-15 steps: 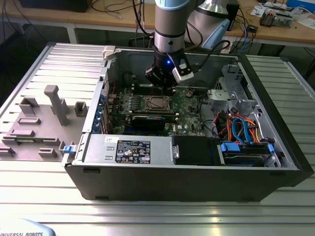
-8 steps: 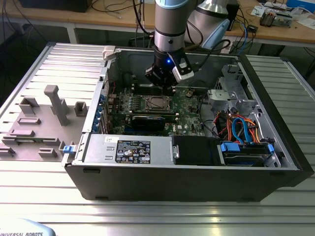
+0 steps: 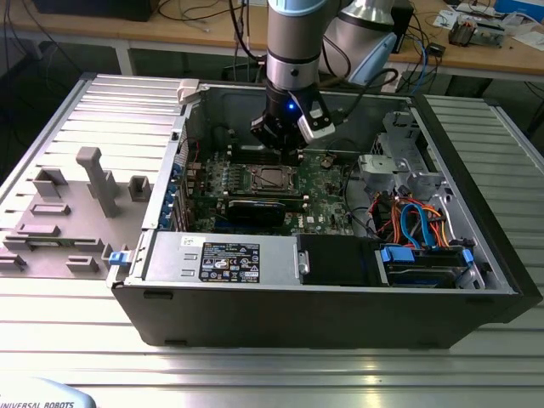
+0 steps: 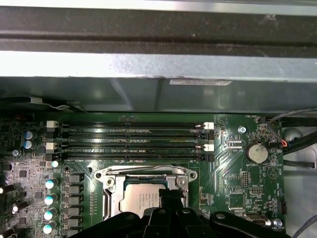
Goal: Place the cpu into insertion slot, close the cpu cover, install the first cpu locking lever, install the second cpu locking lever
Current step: 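Install the second cpu locking lever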
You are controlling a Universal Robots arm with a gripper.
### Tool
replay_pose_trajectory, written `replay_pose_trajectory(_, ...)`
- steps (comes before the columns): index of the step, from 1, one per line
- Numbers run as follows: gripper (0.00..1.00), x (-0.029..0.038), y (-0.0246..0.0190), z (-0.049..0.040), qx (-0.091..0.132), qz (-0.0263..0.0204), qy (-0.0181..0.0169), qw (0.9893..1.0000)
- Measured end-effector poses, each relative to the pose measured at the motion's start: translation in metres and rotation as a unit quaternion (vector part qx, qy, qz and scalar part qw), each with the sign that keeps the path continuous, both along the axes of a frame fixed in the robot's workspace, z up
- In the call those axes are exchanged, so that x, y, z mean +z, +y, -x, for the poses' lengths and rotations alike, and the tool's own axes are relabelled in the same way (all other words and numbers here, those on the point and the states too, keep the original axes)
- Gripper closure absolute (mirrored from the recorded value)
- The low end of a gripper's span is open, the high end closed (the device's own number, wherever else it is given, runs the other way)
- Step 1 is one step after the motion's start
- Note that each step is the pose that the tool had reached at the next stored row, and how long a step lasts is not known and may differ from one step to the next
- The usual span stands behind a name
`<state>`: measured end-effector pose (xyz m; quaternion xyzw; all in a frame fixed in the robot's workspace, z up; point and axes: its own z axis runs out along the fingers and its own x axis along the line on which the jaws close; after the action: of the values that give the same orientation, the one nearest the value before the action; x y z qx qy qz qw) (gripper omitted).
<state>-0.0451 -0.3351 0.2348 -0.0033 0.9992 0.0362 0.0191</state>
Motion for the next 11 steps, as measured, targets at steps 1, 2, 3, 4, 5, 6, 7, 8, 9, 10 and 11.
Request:
replay_pose_trajectory(1,0.89,-0.0004,-0.0004,0.0,0.0,-0.0001,-0.0001,1.0)
replay_pose_trajectory(2,0.89,-0.0009,-0.0012,0.0,0.0,0.0,0.0,1.0)
replay_pose_trajectory(3,0.89,-0.0012,-0.0017,0.0,0.0,0.0,0.0,1.0)
replay_pose_trajectory(4,0.89,-0.0015,-0.0024,0.0,0.0,0.0,0.0,1.0)
replay_pose_trajectory(5,0.89,-0.0019,-0.0033,0.0,0.0,0.0,0.0,1.0)
replay_pose_trajectory(6,0.89,-0.0022,-0.0044,0.0,0.0,0.0,0.0,1.0)
replay_pose_trajectory(7,0.89,-0.0023,-0.0057,0.0,0.0,0.0,0.0,1.0)
replay_pose_trajectory(8,0.89,-0.0023,-0.007,0.0,0.0,0.0,0.0,1.0)
replay_pose_trajectory(9,0.89,-0.0023,-0.0076,0.0,0.0,0.0,0.0,1.0)
replay_pose_trajectory(10,0.89,-0.0023,-0.0078,0.0,0.0,0.0,0.0,1.0)
replay_pose_trajectory(11,0.89,-0.002,-0.0078,0.0001,0.0,0.0001,0.0,1.0)
